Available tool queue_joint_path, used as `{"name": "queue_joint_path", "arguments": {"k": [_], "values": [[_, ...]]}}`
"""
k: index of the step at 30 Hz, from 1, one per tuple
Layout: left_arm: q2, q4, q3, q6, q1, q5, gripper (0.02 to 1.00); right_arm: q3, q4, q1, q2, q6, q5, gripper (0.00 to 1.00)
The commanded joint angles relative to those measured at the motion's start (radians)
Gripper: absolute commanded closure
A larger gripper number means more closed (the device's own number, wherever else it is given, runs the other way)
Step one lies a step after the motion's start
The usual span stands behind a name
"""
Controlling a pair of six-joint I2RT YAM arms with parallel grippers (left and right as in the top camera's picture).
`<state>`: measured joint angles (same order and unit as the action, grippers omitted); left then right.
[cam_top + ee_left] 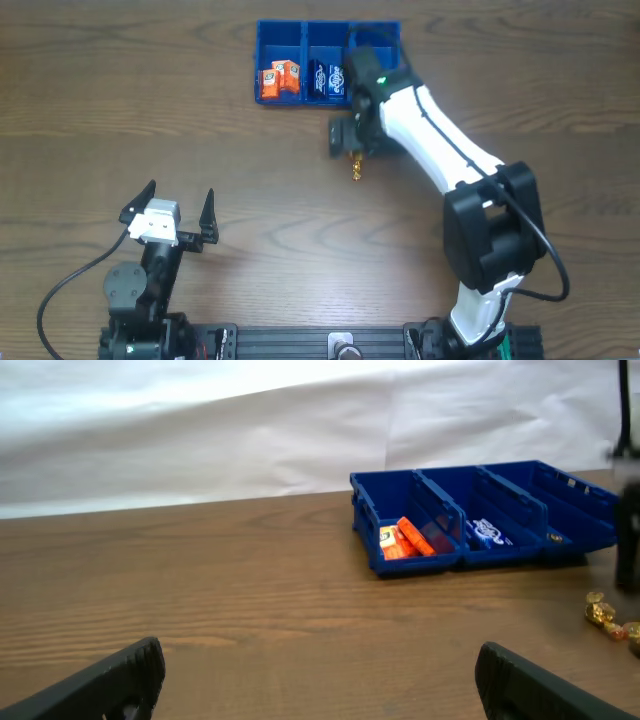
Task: Sort Candies Into Trays
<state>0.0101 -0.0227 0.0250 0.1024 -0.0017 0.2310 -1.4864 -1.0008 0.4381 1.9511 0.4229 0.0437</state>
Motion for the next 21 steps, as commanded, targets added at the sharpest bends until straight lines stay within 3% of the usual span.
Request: {"name": "queue_joint_path", "arguments": {"k": [1, 13, 21], "values": [[-0.006, -0.031, -0.020, 0.006, 0.003, 0.021, 0.020, 0.076, 0.032, 0.057, 0.003, 0.076, 0.025, 0.001], [-0.006, -0.031, -0.020, 0.006, 0.003, 0.021, 0.020, 0.145, 0.124, 0.075, 0.005, 0.128, -0.068, 0.001], [-0.006, -0.031, -0.020, 0.006, 0.003, 0.021, 0.020, 0.145, 0.143, 0.050, 0.039, 0.127, -0.069, 0.001]]}}
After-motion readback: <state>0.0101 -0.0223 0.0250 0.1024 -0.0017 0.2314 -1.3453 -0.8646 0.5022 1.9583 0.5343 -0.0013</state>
